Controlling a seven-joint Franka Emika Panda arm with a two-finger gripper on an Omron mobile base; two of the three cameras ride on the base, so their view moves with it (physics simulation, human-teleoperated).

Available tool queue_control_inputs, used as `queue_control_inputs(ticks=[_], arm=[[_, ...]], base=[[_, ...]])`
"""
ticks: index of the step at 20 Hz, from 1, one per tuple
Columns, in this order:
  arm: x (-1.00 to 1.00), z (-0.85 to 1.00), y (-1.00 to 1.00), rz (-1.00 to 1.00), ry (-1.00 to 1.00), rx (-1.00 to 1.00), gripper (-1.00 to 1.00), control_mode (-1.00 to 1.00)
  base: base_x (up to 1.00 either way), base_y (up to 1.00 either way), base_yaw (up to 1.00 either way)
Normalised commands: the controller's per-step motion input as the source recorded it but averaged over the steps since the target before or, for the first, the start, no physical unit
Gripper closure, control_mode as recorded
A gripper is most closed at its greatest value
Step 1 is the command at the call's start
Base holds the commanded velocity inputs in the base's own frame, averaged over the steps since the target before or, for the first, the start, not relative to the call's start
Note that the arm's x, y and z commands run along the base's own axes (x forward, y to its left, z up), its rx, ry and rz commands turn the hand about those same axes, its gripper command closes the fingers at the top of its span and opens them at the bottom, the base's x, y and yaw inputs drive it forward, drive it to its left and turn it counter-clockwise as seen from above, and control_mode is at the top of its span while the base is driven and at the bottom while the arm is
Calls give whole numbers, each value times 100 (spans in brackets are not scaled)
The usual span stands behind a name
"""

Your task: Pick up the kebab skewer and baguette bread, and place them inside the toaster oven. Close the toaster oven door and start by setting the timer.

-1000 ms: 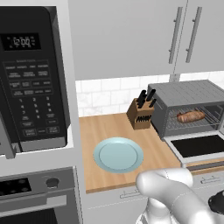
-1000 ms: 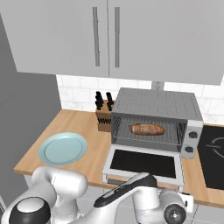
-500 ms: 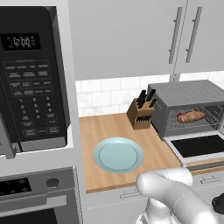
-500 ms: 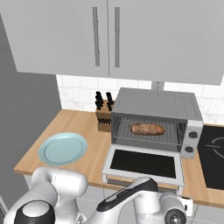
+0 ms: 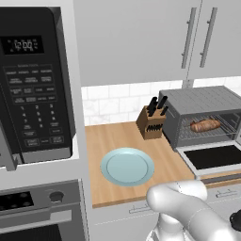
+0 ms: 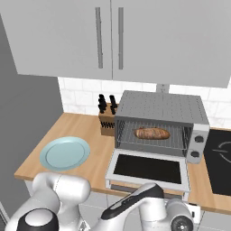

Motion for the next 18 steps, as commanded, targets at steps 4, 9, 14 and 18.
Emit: queue_control_inputs(ticks=[4,9,14,18], arm=[[32,4,0,0,0,0,-100,-100],[27,27,1,0,-1,0,-100,-100],[21,49,2,0,-6,0,-100,-100],[19,49,0,0,-10,0,-100,-100]], base=[[0,0,0],[0,0,0],[0,0,0],[0,0,0]])
